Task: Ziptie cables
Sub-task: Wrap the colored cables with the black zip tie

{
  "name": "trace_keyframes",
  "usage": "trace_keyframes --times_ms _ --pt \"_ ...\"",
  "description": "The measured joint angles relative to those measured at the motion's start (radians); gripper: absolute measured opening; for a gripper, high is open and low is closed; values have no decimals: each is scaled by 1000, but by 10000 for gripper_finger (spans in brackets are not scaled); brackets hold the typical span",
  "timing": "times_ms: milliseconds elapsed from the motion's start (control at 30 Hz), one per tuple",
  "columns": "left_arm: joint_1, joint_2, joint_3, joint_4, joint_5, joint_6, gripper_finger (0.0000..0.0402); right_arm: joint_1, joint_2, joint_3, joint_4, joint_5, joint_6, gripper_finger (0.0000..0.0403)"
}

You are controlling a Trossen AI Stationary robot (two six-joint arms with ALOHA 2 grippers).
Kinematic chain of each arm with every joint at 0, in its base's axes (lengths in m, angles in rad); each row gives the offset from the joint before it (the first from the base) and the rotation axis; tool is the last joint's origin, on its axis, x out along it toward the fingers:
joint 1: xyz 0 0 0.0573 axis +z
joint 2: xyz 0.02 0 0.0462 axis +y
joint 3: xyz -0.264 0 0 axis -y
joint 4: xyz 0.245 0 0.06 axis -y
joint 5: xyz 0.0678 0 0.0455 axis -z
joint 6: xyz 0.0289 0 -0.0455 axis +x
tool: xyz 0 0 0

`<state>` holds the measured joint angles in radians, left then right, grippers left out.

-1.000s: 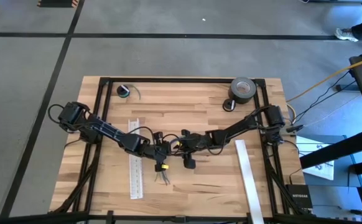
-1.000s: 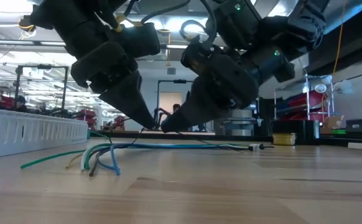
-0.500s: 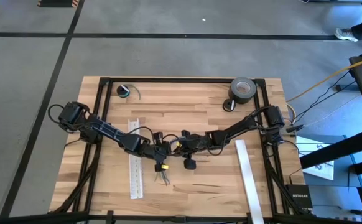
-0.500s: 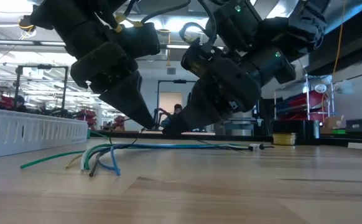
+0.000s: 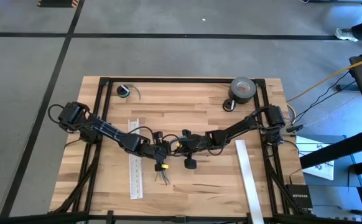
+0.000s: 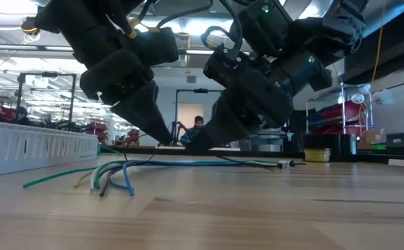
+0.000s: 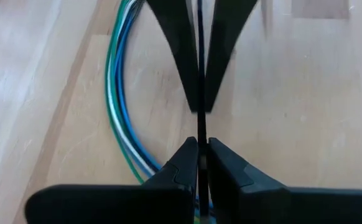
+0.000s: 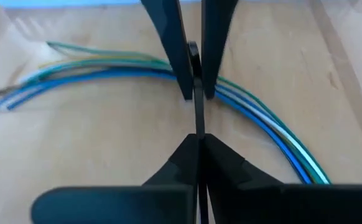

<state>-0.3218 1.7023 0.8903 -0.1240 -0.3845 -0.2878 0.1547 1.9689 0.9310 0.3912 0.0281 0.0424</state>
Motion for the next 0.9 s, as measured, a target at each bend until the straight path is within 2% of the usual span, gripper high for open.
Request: trace_keyframes --times_ms 300,667,900 --pt "-23 0 7 -64 -1 3 6 0 -141 -17 -232 40 -52 1" --pt "-40 0 9 -171 1 -27 6 0 -364 -155 -339 94 -25 1" --pt "-43 0 8 -325 9 -66 6 -1 -481 -206 -444 123 -15 0"
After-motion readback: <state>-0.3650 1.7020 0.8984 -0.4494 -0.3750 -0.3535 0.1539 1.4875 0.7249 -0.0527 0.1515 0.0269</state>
